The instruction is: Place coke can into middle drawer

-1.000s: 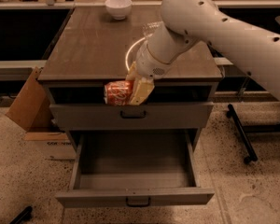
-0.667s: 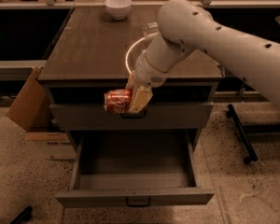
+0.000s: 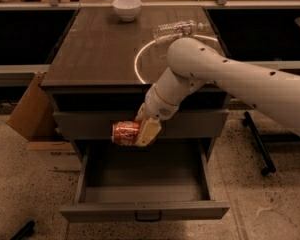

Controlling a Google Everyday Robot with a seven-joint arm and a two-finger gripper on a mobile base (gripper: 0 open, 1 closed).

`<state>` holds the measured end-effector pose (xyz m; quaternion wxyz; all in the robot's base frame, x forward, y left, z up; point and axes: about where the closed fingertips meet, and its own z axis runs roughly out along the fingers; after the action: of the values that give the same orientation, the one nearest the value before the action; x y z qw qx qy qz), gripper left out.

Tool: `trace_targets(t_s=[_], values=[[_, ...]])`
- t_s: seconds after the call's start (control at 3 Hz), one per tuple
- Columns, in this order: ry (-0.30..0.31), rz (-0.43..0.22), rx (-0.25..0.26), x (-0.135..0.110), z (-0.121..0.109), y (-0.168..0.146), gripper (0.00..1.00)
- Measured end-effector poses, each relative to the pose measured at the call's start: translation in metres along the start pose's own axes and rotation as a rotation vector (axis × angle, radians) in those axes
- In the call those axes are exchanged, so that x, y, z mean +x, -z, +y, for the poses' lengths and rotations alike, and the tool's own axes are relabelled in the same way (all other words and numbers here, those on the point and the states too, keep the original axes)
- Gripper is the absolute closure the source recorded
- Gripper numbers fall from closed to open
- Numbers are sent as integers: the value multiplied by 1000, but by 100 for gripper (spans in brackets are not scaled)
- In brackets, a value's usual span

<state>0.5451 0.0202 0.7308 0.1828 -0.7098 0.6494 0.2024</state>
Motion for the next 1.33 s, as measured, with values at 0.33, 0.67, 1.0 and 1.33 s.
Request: trace_targets(t_s=[0.33,0.67,1.0,1.33], values=[[-63,-32,-79,18,14,-45,100],[-64,-32,-79,18,14,-45,100],[-127,-13,-77,32,23,-60,100],[-218,6,-77,47,38,-81,100]])
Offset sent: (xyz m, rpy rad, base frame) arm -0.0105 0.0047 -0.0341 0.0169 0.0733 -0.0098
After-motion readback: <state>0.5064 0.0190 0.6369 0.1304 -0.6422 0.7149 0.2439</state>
